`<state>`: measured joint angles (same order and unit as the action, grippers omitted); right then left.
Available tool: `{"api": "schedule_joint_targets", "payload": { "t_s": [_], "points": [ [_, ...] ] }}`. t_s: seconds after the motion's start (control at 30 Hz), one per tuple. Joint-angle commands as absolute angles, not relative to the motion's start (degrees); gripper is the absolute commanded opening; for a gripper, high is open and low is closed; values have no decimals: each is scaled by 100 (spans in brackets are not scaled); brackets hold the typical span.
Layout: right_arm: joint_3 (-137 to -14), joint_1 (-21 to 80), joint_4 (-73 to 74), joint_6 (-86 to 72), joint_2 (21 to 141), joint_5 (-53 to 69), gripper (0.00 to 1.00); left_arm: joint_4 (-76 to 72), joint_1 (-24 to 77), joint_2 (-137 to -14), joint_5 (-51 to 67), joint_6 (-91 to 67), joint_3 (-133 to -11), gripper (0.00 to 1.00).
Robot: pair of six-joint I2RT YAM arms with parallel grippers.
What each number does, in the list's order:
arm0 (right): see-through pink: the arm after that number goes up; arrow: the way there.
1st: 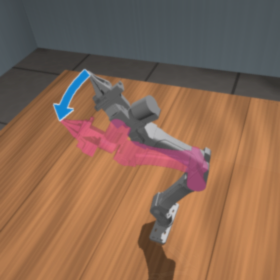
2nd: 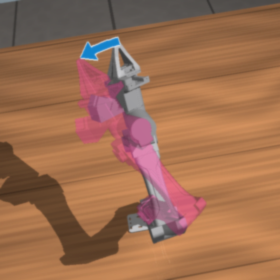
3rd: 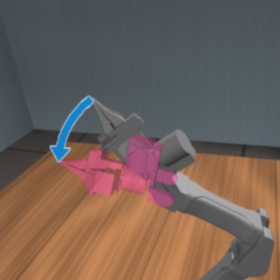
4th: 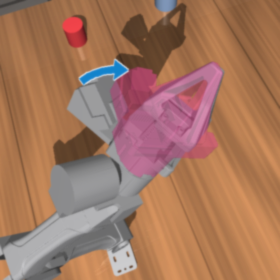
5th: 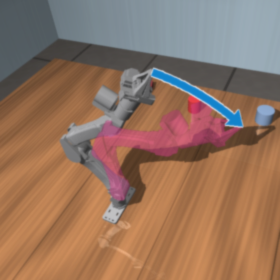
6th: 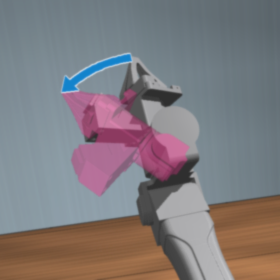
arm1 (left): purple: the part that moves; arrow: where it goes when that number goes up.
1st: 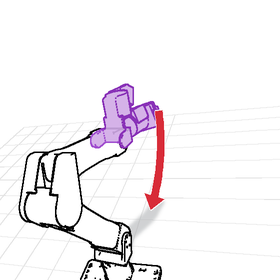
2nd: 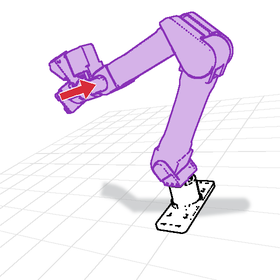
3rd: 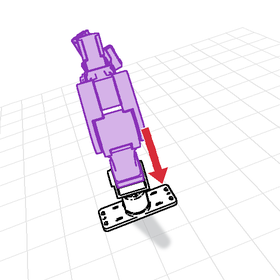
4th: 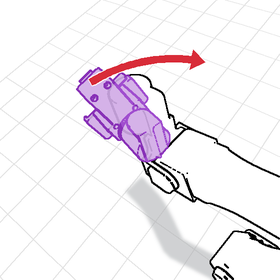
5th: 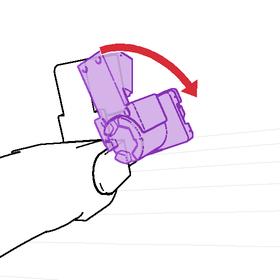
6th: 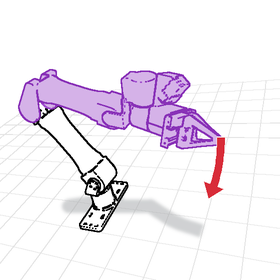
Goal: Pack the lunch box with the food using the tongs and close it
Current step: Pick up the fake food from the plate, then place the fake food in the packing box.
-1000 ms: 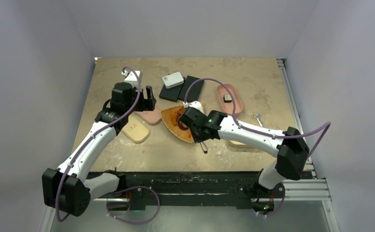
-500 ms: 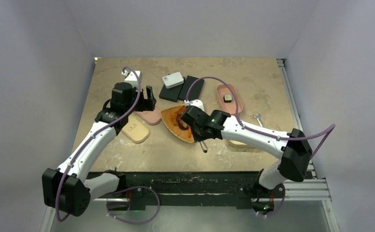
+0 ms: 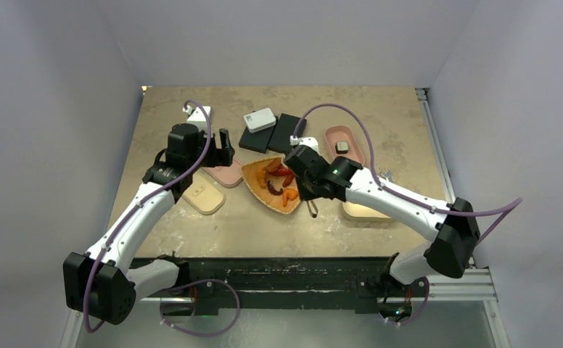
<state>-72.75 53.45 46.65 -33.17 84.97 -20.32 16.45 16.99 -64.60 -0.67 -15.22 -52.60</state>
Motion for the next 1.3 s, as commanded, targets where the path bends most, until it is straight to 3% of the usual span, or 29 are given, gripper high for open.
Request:
{"api": "schedule_joint_targets", "payload": {
  "t_s": [0.0,0.57,1.27],
  "points": [
    [-7226,5054,4455,-3164,8103,-2268,0,1557,1670,-6355,-26,-1424,-5215,79],
    [-6318,2414,3507,-2248,7414,-1692,0,1556,1670,-6348,-26,-1415,-5208,79],
    [-6038,2115,3820,-2486,7629,-1416,0,1560,1670,-6353,-26,-1426,-5207,79]
  ]
}}
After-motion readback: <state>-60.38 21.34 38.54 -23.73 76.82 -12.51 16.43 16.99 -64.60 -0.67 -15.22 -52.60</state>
